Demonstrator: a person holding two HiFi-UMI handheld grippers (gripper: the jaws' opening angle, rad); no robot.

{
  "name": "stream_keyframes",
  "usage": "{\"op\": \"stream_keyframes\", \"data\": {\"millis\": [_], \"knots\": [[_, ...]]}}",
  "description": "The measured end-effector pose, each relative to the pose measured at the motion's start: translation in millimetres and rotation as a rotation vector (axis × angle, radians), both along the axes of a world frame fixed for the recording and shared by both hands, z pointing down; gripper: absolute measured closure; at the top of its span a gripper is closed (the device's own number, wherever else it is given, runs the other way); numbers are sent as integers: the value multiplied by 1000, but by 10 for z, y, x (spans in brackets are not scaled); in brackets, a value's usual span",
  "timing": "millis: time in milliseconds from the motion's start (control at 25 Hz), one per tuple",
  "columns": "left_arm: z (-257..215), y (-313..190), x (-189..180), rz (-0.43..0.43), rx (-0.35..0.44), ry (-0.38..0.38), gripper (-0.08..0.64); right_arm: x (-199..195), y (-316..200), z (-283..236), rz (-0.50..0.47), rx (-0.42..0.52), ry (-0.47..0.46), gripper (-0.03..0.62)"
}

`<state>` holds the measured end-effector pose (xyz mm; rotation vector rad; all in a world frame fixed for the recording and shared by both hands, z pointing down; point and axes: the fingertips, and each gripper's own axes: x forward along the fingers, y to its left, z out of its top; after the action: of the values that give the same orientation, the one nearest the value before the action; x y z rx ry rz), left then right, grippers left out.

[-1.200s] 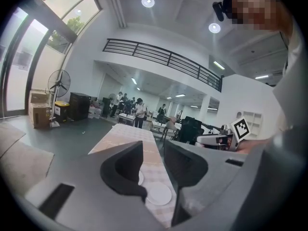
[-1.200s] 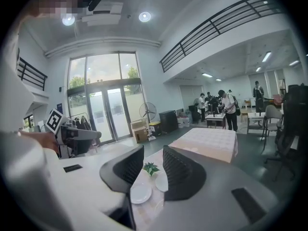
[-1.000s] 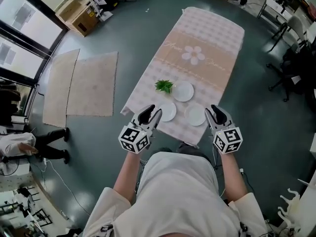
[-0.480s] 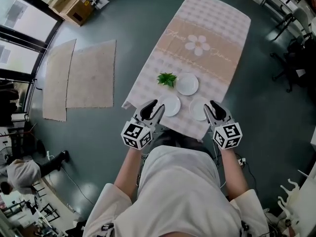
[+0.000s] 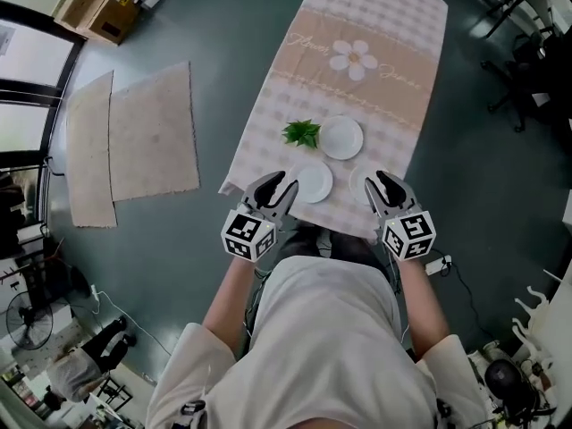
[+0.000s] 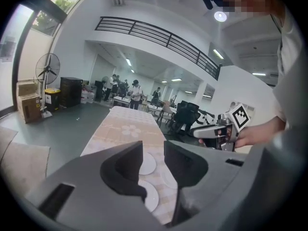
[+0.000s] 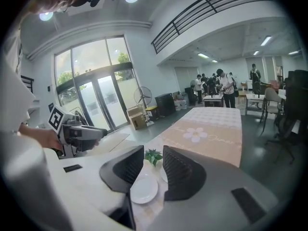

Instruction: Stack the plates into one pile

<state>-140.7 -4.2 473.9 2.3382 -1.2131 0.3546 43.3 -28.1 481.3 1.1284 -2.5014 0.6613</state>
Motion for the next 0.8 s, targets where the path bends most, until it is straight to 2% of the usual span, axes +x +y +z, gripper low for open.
{"op": "stream_keyframes", "data": {"millis": [360,600,800], "knots": [[723,-56,-11,75,-109,-29,419,-283,90,756,-9,-136,34,451],[1359,-2,-28,90,-224,-3,417,-493,228,1342,-15,-235,61,451],[1799,38,-66,98,-289,-33,416,-585,293,1756,4,-318,77,450]]}}
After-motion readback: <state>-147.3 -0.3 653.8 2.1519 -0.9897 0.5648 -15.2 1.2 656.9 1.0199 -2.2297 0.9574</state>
